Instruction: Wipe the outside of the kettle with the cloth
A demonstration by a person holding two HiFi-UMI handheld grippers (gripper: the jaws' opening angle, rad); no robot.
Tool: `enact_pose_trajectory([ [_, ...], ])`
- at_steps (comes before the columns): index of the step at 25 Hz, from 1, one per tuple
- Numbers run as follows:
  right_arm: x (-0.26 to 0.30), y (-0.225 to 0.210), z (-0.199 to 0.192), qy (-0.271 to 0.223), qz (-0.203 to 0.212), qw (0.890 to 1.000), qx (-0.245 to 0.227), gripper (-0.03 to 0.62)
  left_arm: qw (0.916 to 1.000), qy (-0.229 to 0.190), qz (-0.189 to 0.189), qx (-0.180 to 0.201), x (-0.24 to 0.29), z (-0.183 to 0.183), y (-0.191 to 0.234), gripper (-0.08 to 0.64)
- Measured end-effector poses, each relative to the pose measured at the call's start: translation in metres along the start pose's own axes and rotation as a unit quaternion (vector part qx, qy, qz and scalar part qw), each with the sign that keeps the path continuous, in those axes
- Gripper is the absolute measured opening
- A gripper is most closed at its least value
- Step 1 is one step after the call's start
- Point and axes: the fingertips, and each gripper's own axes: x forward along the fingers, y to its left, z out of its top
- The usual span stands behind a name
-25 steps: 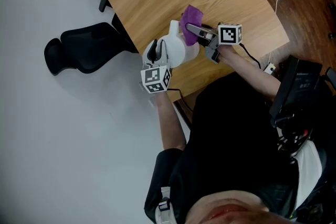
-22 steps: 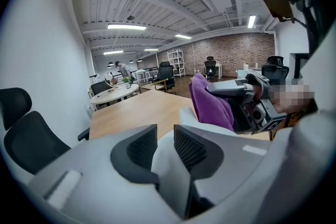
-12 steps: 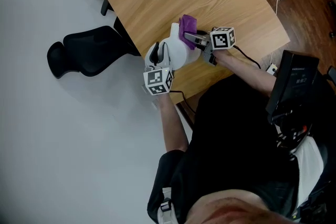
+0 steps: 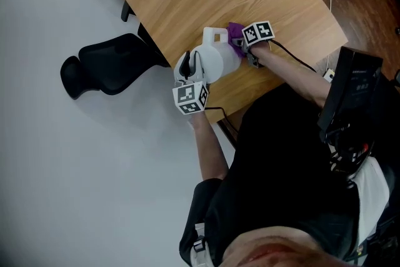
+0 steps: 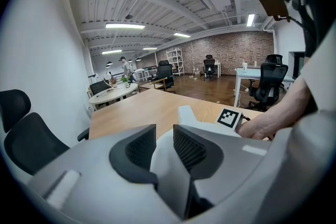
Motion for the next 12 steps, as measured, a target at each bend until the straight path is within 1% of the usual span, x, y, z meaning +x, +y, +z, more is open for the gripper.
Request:
enact_pose_trajectory([
  [3, 0.008, -0.009, -0.003, 0.025, -0.015, 1.000, 0.006, 0.054, 1.0000, -0.001, -0.003, -0.002, 0.001, -0.003, 0.002, 0.041],
  [5, 0.010, -0.009, -0.003, 0.031, -0.010, 0.999, 0.005, 0.054, 0.9999, -0.002, -0.010, 0.003, 0.002, -0.004, 0.003, 0.041],
  [7, 0.012, -0.009, -0.003, 0.031, -0.001, 0.999, 0.012, 0.051, 0.9995, -0.008, -0.025, 0.015, 0.004, -0.004, 0.003, 0.041],
  [10, 0.009, -0.011, -0.009, 0.023, 0.004, 0.999, 0.021, 0.049, 0.9962, -0.020, -0.074, 0.042, 0.006, -0.004, 0.000, 0.041],
  [12, 0.007, -0.012, -0.023, 0.017, 0.006, 0.999, 0.033, 0.048, 0.9901, -0.028, -0.122, 0.062, 0.004, -0.006, -0.002, 0.041],
])
